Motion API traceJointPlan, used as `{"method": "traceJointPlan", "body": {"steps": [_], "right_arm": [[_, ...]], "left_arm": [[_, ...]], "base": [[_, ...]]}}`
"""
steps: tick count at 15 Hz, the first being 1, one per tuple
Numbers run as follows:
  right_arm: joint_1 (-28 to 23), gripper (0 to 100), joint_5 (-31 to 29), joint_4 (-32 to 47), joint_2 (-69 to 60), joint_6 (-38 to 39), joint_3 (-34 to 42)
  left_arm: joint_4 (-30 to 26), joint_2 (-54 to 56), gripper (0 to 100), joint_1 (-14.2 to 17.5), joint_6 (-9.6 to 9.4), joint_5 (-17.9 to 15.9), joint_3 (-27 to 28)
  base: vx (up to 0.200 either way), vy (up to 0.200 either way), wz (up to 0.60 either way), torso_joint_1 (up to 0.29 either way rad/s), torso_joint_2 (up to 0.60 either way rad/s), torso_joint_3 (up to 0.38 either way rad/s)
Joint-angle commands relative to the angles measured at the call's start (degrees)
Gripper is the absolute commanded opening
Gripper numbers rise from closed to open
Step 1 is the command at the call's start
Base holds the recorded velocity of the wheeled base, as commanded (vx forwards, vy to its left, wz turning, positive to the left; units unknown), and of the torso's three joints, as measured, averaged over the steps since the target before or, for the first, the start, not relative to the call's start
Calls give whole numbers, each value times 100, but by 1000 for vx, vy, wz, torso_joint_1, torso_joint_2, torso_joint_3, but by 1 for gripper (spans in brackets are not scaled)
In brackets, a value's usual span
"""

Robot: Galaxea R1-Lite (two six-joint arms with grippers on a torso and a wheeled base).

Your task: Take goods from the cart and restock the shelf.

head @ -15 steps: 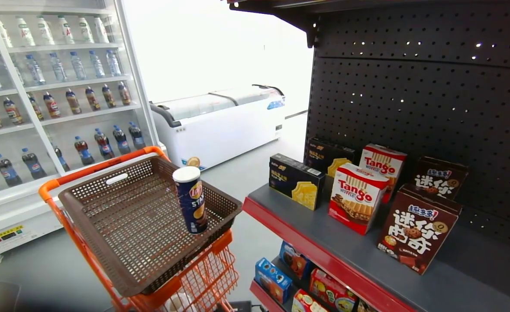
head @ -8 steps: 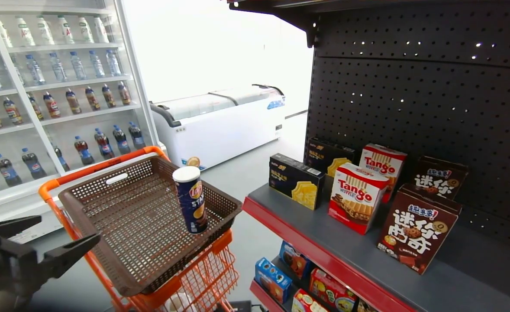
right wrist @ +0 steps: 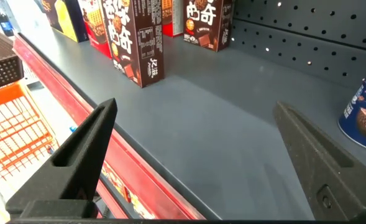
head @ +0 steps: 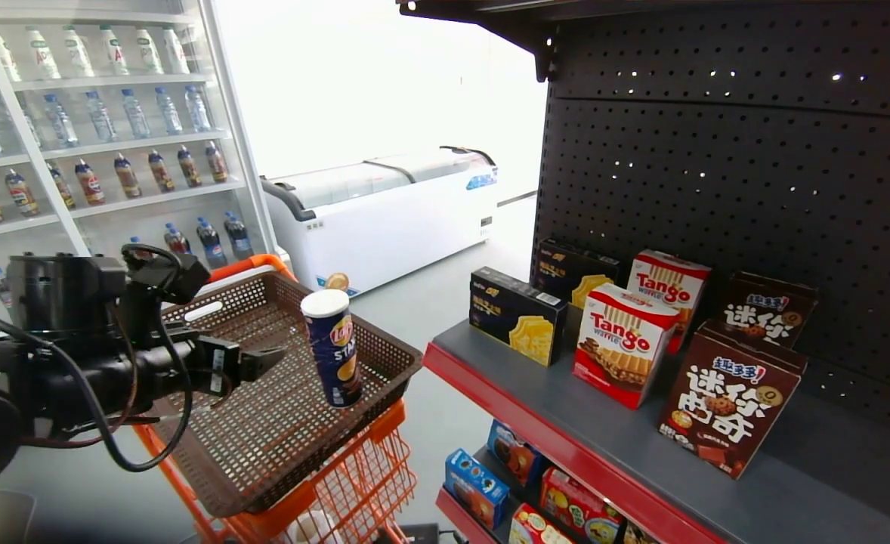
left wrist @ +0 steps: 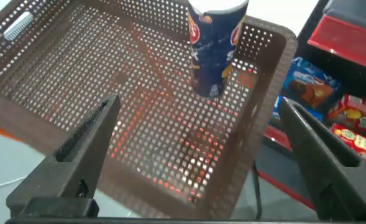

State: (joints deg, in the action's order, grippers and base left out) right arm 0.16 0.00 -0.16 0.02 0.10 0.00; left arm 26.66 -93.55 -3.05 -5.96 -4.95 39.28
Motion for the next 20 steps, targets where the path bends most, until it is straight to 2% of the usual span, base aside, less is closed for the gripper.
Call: {"method": "traceJointPlan", "body": {"steps": [1, 2, 4, 10, 13, 16, 20], "right_arm": [[2, 100, 0, -2, -2, -1, 0], [2, 100, 0, -2, -2, -1, 0], [2, 100, 0, -2, -2, -1, 0], [2, 100, 0, -2, -2, -1, 0], [2, 100, 0, -2, -2, -1, 0], [2, 100, 0, -2, -2, -1, 0], [2, 100, 0, -2, -2, -1, 0]], "left_arm": [[384, -1078, 100, -82, -116, 3, 282], [647, -1315, 100, -73, -186, 12, 352], [1351, -1763, 100, -100, -204, 12, 361], [2634, -2818, 100, -223, -195, 29, 423], [2933, -3161, 100, -249, -195, 38, 599], [2959, -3415, 100, -275, -186, 47, 871], [3495, -3785, 100, -328, -195, 38, 1091]], "base": [[0, 0, 0, 0, 0, 0], [0, 0, 0, 0, 0, 0], [0, 0, 0, 0, 0, 0], [0, 0, 0, 0, 0, 0], [0, 0, 0, 0, 0, 0], [0, 0, 0, 0, 0, 0], [0, 0, 0, 0, 0, 0]]}}
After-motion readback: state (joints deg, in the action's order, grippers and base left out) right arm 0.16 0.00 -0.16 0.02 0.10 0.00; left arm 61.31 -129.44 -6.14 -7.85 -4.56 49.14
